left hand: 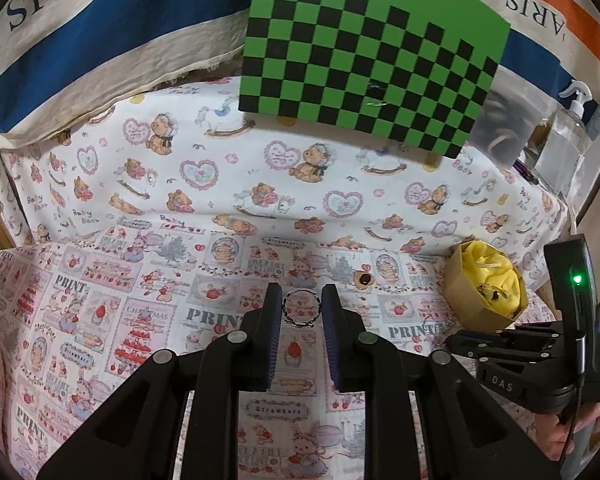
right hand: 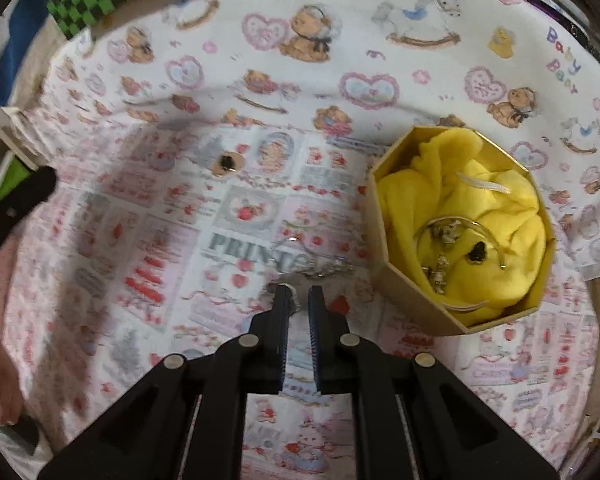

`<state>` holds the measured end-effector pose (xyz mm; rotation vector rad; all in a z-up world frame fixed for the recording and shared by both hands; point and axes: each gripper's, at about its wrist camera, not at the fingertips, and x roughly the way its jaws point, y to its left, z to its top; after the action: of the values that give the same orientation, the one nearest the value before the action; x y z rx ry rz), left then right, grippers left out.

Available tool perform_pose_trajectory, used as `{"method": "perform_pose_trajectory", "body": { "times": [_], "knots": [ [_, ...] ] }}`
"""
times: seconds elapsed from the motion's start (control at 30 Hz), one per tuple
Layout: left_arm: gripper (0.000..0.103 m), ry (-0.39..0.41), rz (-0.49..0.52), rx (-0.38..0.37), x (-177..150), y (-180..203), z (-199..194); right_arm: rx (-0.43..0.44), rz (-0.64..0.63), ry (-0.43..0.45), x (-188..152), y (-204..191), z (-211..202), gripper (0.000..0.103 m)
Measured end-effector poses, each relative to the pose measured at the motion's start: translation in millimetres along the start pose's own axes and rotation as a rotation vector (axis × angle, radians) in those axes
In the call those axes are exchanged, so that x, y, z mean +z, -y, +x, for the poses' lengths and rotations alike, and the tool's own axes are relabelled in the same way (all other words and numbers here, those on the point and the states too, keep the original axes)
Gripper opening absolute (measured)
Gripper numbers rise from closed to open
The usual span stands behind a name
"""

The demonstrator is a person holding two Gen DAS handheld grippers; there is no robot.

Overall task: Organize jewelry
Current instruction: 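Grasp and lift the silver chain with the right tool while the left tool holds the ring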

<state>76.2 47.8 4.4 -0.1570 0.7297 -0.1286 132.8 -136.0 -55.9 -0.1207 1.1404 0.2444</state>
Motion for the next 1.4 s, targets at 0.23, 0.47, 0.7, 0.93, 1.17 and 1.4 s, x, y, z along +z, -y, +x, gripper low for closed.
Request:
{"method": "perform_pose_trajectory", "body": {
  "times": [0.23, 0.47, 0.7, 0.93, 1.17, 1.4],
  "knots": [
    [0.019, 0.000, -0.008, 0.003, 0.9, -1.5, -0.6, -0.029, 0.023, -0.010, -0.4, 13.0, -0.4, 0.009],
    [0.019, 0.011, -0.002, 0.006, 1.2, 0.9, -4.7, -0.022, 0.046, 0.004, -1.4, 31.6, -9.5, 0.009],
    [0.019, 0.006, 0.002, 0.010, 0.7, 2.0, -3.3, 0.057, 0.031, -0.013, -5.8, 28.0, -15.3, 0.009],
    [0.019, 0.001, -0.003, 0.011, 1.3, 0.2, -1.9, 0.009, 0.018, 0.001, -5.5, 17.0, -9.0, 0.025],
    [0.019, 0.005, 0.004, 0.009, 1.5, 2.0, -4.8, -0.003, 0.026, -0.012, -5.1, 23.1, -4.8, 0.017],
    [0.019, 0.005, 0.002, 0.009, 2.0, 2.3, -5.1, 0.001, 0.042, -0.028, -9.3, 32.8, -8.8, 0.008]
  ]
}}
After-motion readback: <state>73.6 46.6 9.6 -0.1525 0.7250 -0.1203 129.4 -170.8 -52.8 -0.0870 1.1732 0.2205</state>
